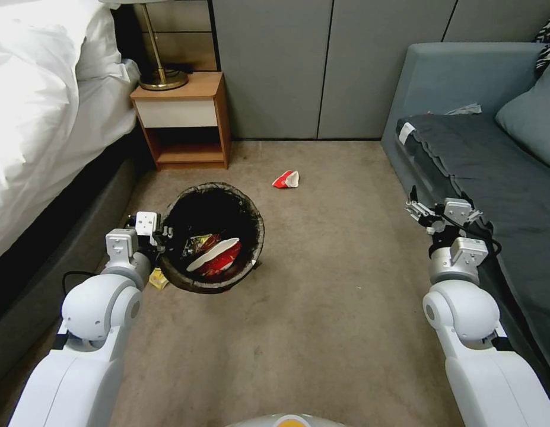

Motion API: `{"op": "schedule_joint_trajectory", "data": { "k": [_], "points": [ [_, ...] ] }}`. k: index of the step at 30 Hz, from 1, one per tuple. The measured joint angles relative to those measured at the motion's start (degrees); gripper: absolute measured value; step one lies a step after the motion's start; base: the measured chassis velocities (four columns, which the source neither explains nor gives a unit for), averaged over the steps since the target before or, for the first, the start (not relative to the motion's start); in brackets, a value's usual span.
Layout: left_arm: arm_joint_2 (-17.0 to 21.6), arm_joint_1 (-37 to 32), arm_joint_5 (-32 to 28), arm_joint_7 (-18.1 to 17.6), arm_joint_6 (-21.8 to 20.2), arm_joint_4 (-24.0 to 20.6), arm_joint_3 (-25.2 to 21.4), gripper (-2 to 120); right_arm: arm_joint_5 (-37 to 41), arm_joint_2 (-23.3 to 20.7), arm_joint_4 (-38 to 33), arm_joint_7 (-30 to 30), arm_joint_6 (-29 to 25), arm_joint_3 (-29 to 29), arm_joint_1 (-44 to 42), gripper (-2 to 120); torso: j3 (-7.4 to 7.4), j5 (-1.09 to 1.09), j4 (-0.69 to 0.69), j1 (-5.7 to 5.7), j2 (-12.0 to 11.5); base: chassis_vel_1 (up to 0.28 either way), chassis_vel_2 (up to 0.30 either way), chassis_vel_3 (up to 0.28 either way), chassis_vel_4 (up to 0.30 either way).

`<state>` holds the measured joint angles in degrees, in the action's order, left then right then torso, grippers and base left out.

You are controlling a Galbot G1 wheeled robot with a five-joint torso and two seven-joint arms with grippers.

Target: Pick up the trash bin, then pick up the garbage from the floor and place it into the trash bin.

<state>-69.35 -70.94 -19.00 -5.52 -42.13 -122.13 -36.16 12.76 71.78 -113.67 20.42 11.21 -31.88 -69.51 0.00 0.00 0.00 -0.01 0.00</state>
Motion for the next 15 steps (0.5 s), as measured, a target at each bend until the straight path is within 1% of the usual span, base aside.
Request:
{"op": "schedule_joint_trajectory", "data": {
  "k": [5,15],
  "points": [
    [0.0,0.2,0.0,0.0,0.0,0.1,0.0,0,0.0,0.0,0.2,0.0,0.1,0.0,0.2,100,0.00,0.00,0.00,0.00,0.0,-0.074,0.061,0.079,-0.080],
    [-0.1,0.5,0.2,0.2,0.0,0.8,0.1,0,0.0,0.2,0.9,0.2,0.1,-0.1,0.2,100,0.00,0.00,0.01,0.00,0.0,-0.074,0.094,0.083,-0.094]
  ]
}}
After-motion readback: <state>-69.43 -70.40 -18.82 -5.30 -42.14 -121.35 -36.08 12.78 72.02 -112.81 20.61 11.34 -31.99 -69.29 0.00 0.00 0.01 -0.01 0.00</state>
